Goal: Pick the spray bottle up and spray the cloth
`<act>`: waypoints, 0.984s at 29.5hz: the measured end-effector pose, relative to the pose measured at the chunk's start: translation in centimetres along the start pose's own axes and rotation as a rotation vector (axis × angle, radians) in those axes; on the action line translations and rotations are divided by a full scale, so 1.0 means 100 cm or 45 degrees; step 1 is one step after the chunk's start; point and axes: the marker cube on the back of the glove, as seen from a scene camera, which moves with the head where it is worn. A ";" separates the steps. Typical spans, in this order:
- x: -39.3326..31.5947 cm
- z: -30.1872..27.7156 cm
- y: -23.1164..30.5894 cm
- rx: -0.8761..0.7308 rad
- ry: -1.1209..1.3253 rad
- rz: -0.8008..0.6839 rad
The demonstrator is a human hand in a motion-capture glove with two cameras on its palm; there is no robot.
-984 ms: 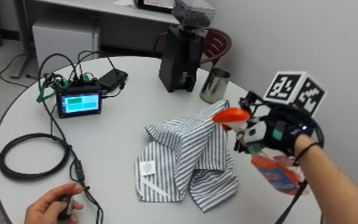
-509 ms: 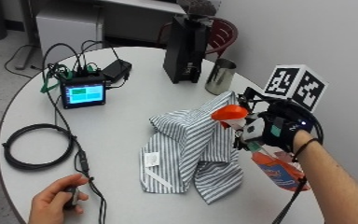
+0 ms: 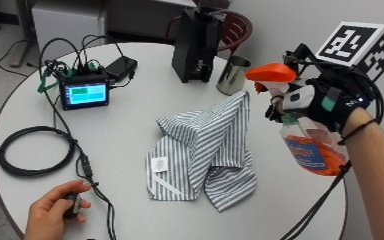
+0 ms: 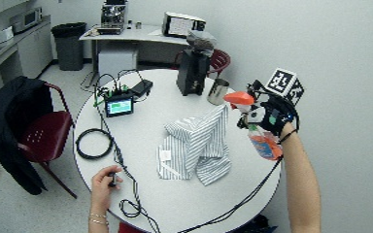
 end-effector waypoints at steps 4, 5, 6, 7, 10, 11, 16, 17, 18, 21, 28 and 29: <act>-0.010 0.016 -0.004 -0.001 -0.090 -0.065; -0.015 0.020 -0.006 0.000 -0.123 -0.093; -0.020 0.024 -0.007 0.001 -0.158 -0.122; -0.026 0.028 -0.009 0.001 -0.194 -0.150; -0.045 0.043 -0.016 -0.016 -0.316 -0.229; -0.052 0.048 -0.018 -0.025 -0.360 -0.253; -0.076 0.070 -0.031 -0.031 -0.521 -0.336; -0.081 0.075 -0.035 -0.018 -0.546 -0.347; -0.085 0.080 -0.039 0.002 -0.574 -0.359; -0.096 0.099 -0.056 0.064 -0.675 -0.400; -0.097 0.151 -0.100 0.118 -0.844 -0.507; -0.094 0.158 -0.105 0.125 -0.844 -0.505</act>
